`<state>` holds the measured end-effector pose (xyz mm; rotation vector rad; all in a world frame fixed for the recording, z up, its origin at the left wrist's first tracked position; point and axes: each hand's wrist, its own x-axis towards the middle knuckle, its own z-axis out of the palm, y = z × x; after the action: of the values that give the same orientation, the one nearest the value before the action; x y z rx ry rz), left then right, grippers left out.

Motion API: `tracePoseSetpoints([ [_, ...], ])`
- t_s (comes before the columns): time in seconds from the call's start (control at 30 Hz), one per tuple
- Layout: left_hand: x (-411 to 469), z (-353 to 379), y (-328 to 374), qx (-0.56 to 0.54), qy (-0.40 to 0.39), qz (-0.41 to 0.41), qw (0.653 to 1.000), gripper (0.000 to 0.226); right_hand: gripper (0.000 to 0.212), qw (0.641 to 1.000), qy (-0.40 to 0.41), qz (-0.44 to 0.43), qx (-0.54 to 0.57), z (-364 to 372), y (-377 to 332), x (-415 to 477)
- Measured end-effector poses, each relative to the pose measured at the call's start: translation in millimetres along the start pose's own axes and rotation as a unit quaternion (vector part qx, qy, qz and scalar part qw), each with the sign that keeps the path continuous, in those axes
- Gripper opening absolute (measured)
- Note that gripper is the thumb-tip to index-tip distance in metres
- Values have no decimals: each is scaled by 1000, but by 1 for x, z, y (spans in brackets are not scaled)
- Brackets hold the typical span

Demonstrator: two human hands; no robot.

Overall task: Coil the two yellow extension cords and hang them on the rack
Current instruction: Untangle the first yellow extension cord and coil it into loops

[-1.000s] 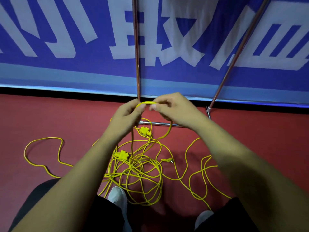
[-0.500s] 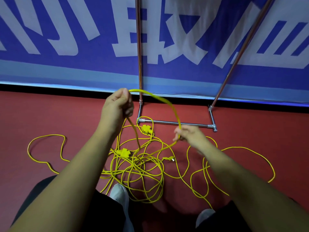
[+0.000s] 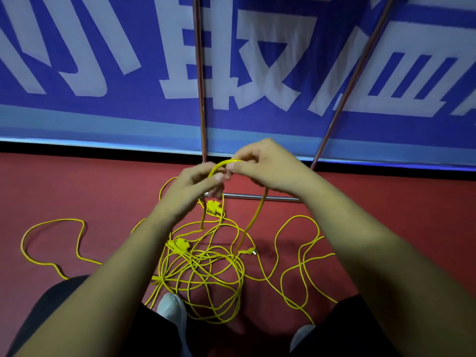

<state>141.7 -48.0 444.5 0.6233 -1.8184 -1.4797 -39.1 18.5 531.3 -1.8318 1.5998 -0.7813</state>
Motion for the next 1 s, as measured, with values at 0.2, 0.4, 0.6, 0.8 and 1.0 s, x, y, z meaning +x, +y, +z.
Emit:
tracePoseSetpoints([
  [0.2, 9, -12, 28, -31, 140, 11, 990, 26, 18, 995, -40, 86, -41, 30, 112, -29],
  [0.4, 29, -53, 83, -39, 246, 43, 967, 27, 26, 984, -49, 172, 13, 44, 156, -50],
  [0.6, 34, -76, 128, -8, 264, 54, 963, 27, 55, 981, -40, 137, 134, 38, 56, 1],
  [0.8, 18, -75, 171, 70, 42, 61, 995, 27, 50, 960, 93, 20, 263, 60, -26, 35],
  [1.0, 8, -75, 170, 41, 117, 62, 990, 26, 12, 989, -9, -4, 150, 65, 25, 3],
])
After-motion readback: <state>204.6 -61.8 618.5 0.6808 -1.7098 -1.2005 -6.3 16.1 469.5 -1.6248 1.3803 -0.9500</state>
